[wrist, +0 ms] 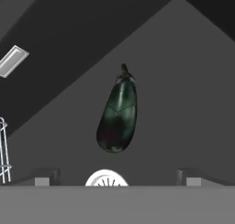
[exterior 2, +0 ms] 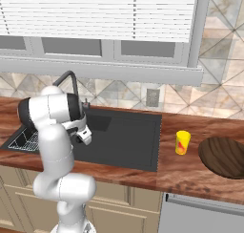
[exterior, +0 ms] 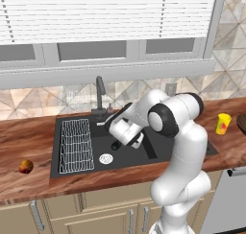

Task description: Remove the eggplant and peach from the sink. Then move the bowl and cup from the counter to the sink for washing.

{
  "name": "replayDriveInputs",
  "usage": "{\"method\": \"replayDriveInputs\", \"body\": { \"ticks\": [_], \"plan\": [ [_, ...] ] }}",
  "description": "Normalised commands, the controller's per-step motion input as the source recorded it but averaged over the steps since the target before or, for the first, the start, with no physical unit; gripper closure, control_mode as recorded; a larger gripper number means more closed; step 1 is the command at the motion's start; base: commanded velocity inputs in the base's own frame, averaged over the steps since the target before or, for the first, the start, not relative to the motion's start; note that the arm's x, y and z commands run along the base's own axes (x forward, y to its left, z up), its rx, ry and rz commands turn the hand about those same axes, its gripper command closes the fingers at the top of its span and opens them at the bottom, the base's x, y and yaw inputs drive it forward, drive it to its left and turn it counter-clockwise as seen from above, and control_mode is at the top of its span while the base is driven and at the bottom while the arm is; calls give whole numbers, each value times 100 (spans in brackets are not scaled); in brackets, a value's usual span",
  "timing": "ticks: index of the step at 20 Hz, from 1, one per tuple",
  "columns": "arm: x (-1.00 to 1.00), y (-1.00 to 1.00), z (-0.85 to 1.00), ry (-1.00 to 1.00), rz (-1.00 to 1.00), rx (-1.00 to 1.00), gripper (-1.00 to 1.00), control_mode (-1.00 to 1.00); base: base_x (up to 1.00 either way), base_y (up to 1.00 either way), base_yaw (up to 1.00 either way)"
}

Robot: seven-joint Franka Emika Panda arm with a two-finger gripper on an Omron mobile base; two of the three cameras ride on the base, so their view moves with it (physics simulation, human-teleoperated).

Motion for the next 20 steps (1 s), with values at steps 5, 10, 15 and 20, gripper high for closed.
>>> {"method": "replayDriveInputs", "body": {
  "ticks": [5,10,15,20],
  "plan": [
    [9,0,-7,0,-3,0,-100,-100,0,0,0],
    [6,0,-8,0,-1,0,-100,-100,0,0,0],
    [7,1,-8,0,-2,0,-100,-100,0,0,0],
    [4,5,-9,3,-1,0,-100,-100,0,0,0]
  ]
}}
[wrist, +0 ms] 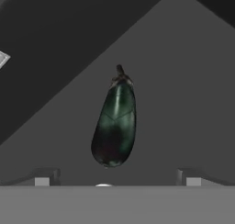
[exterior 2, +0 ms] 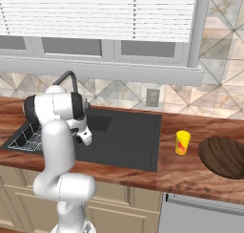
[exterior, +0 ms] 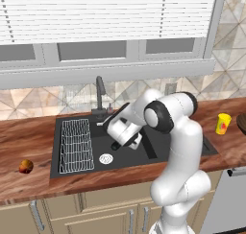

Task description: Remove the eggplant and peach from the sink. Then move the bowl and cup from the counter to the sink for washing.

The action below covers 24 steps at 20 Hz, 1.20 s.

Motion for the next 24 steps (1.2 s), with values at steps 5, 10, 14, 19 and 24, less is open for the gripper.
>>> {"method": "replayDriveInputs", "body": {
  "ticks": [5,10,14,19,24],
  "plan": [
    [5,6,-9,3,0,0,-100,-100,0,0,0],
    [5,5,-9,3,0,0,-100,-100,0,0,0],
    [9,3,-9,4,0,0,-100,-100,0,0,0],
    [9,1,-10,3,0,0,-100,-100,0,0,0],
    [10,1,-7,0,0,0,-100,-100,0,0,0]
  ]
}}
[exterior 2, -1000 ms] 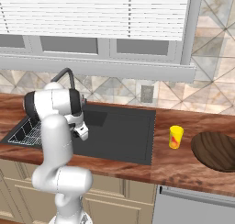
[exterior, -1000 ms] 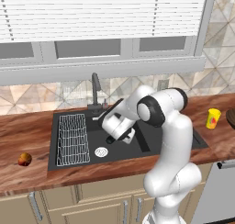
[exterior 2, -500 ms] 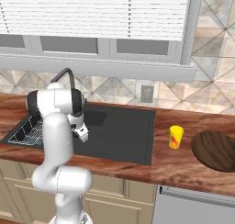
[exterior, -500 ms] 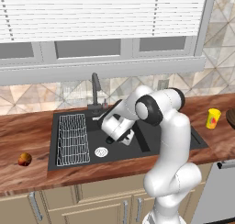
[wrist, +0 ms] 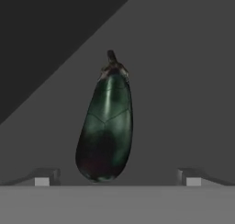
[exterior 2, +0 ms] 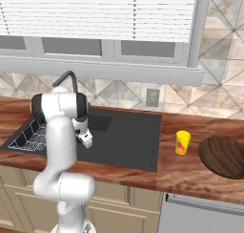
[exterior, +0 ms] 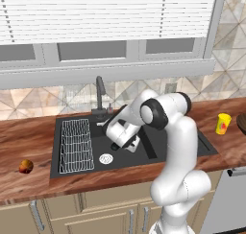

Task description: Remove the eggplant and peach from the sink. Then move the bowl and cup from the counter to the sink for washing.

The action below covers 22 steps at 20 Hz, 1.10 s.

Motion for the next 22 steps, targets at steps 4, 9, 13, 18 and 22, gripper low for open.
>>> {"method": "replayDriveInputs", "body": {
  "ticks": [4,9,13,18,22],
  "plan": [
    [11,2,-5,0,0,0,-100,-100,0,0,0],
    [11,3,-6,0,0,0,-100,-100,0,0,0],
    [9,5,-9,1,0,0,-100,-100,0,0,0],
    [9,5,-9,1,-1,0,-100,-100,0,0,0],
    [8,5,-9,0,-1,0,-100,-100,0,0,0]
  ]
}}
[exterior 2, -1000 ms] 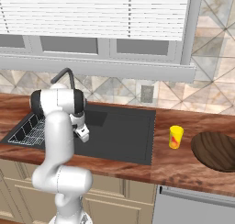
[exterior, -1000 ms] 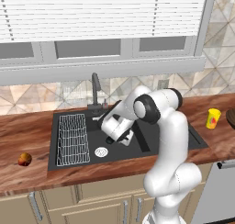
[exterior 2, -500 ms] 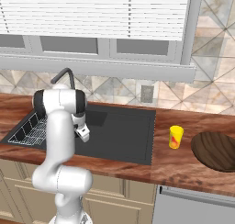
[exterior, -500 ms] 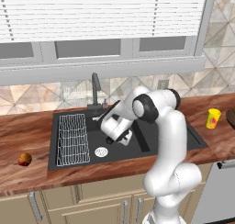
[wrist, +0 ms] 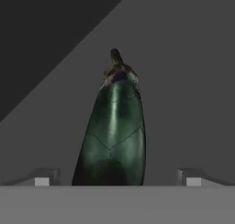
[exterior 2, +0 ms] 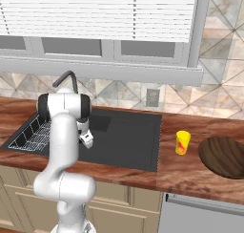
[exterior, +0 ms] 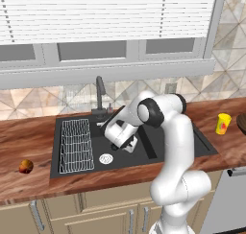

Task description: Remove the eggplant and peach from the sink. Then move the bowl and cup from the counter to the sink for washing.

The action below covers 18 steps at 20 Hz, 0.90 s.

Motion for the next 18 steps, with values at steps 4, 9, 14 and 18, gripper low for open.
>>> {"method": "replayDriveInputs", "body": {
  "ticks": [4,9,14,18],
  "plan": [
    [9,5,-9,1,0,0,-100,-100,0,0,0],
    [9,4,-8,1,0,0,-100,-100,0,0,0],
    [9,4,-11,3,0,0,-100,-100,0,0,0],
    [9,1,-11,4,0,0,-100,-100,0,0,0]
  ]
}}
